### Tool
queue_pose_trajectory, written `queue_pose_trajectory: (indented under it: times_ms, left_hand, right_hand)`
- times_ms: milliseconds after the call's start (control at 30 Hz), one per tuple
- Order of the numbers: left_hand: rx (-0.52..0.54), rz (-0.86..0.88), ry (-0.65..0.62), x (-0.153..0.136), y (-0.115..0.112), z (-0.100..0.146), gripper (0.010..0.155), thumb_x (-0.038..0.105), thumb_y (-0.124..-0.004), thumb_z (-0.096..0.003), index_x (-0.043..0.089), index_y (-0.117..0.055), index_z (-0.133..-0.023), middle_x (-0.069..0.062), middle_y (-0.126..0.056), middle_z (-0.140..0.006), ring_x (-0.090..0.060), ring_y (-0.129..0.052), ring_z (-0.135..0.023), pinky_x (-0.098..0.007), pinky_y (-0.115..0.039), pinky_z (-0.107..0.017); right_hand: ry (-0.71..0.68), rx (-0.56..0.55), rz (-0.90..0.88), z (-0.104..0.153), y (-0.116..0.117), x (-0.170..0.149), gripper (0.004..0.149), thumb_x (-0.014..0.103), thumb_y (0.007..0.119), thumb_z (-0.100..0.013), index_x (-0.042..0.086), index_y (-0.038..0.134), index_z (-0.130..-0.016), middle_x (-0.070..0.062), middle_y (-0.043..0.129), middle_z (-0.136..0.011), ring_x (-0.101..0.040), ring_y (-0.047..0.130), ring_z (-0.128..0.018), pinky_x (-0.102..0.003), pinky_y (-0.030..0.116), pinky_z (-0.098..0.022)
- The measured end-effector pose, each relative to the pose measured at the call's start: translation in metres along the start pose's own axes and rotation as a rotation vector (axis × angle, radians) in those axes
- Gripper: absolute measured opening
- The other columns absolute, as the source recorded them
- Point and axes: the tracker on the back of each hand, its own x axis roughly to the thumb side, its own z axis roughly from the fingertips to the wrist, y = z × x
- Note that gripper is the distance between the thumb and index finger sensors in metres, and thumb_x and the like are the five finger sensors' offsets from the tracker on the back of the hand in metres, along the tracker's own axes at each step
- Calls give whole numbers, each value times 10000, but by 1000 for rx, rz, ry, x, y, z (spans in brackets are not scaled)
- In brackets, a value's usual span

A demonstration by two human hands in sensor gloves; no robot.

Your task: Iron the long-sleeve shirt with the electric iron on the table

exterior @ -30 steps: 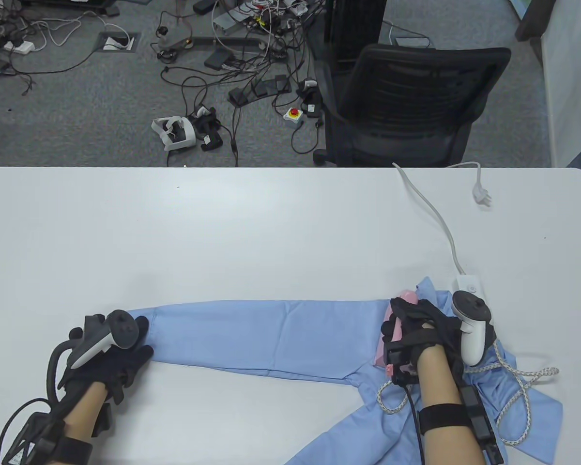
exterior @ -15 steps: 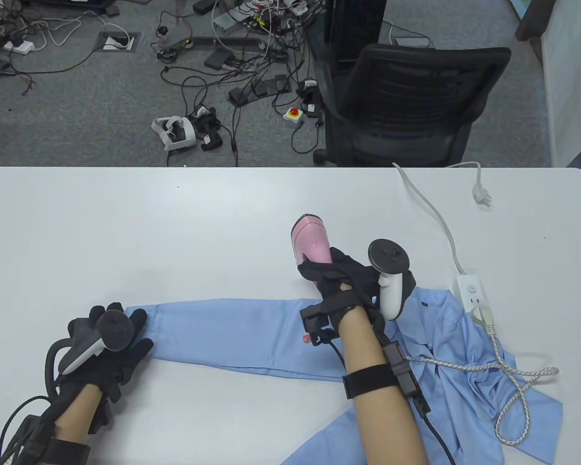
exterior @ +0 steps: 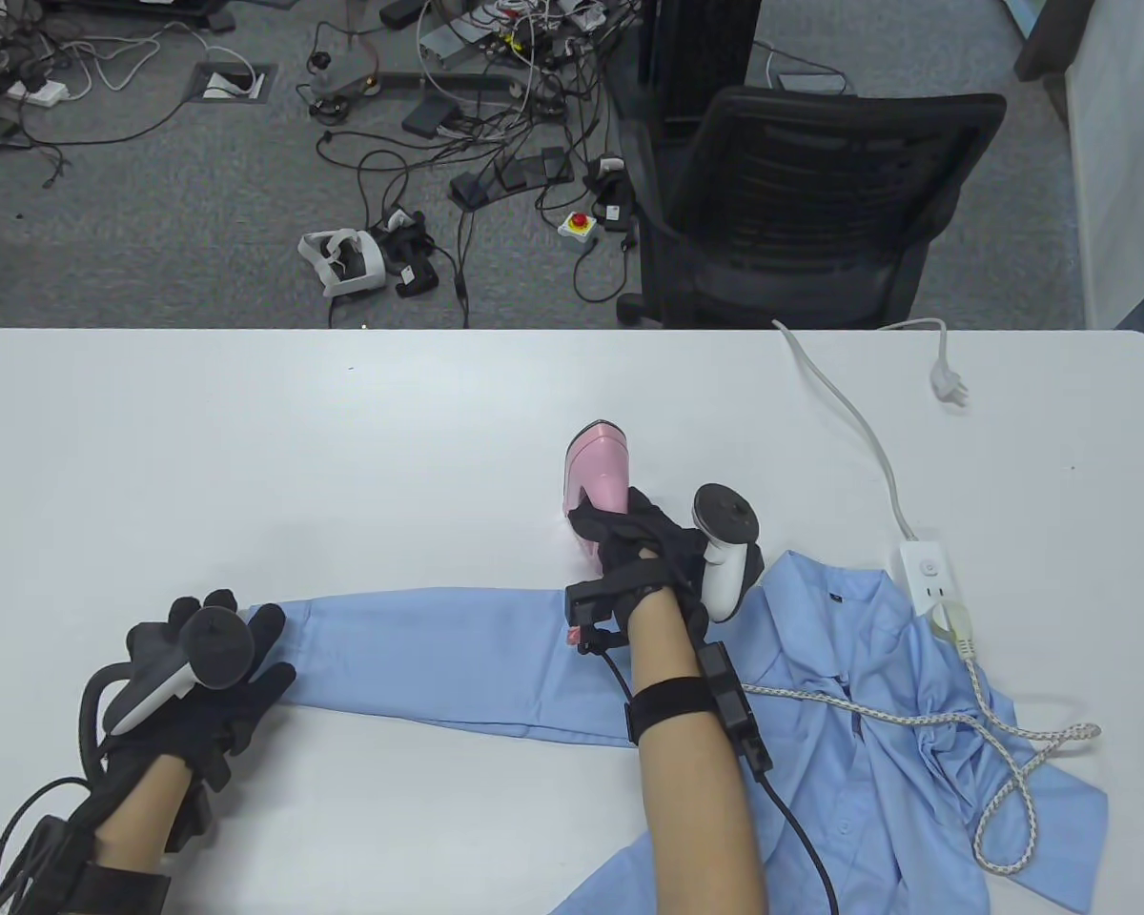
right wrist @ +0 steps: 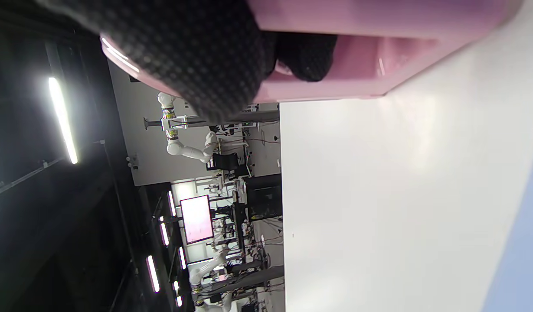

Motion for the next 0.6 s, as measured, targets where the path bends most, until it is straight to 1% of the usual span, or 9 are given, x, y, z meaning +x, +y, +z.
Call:
queue_pose_trajectory:
  times_ms: [167,200,333,400,433,467,500,533,600]
  left_hand:
    - [3,-3,2,0,-1,0,657,667,-531,-518,481,-252,-1082,-27,-47,-1207,-313,3,-1068,-632,-5,-675]
    - [-1,-4,4,0,-1,0,656,666,-531,-519,480,-251,-1083,-29,-46,-1206,-312,5,-1068,-632,-4,-675]
    - [-7,-12,8,1,-2,1,656,667,-530,-518,480,-251,-1082,-27,-46,-1205,-312,4,-1068,-632,-5,-675]
    - [-10,-14,8,2,-2,1,658,667,-529,-519,479,-248,-1083,-26,-44,-1205,-313,4,-1068,-632,-5,-675]
    - [-11,-13,4,2,-2,1,657,667,-529,-518,479,-249,-1082,-27,-43,-1205,-312,3,-1068,-632,-5,-675]
    - [-11,-12,1,3,-2,2,660,667,-530,-518,476,-247,-1083,-27,-42,-1205,-315,4,-1068,-632,-5,-675]
    - [-13,-10,-5,3,-2,2,660,667,-528,-519,475,-245,-1083,-27,-42,-1204,-312,4,-1068,-632,-4,-675]
    - [-17,-9,-11,3,-2,2,661,667,-528,-519,475,-241,-1083,-27,-37,-1203,-311,8,-1067,-631,-2,-674]
    - [-17,-7,-17,3,-2,1,662,668,-527,-518,476,-237,-1083,-27,-37,-1202,-310,11,-1067,-632,0,-674]
  right_hand:
    - [55,-41,178,2,-1,-1,414,366,848,-354,280,686,-725,52,653,-858,-388,452,-955,-563,386,-652]
    - [30,-16,157,1,-1,-1,420,372,838,-371,275,667,-743,45,631,-873,-391,428,-956,-557,381,-653]
    - [69,-20,173,2,0,0,437,374,829,-373,265,650,-756,20,594,-902,-390,405,-958,-554,378,-656]
    - [88,-15,191,3,0,0,453,389,818,-379,266,629,-772,-22,518,-941,-416,372,-951,-559,360,-654]
    - [123,-34,215,6,1,-1,480,412,809,-384,268,606,-794,-65,408,-986,-475,261,-943,-588,309,-651]
    - [155,-64,265,9,0,-1,544,473,791,-374,278,569,-831,-87,334,-1005,-465,231,-949,-595,299,-665]
    - [114,-74,326,11,0,-1,626,499,765,-369,231,514,-877,-87,308,-1005,-468,242,-941,-591,327,-661]
    - [125,-82,350,16,-1,2,716,495,754,-365,179,441,-926,-94,282,-1004,-478,234,-936,-586,337,-661]
    - [137,-78,378,25,-3,7,786,479,764,-363,152,372,-961,-119,193,-1012,-500,135,-931,-599,298,-662]
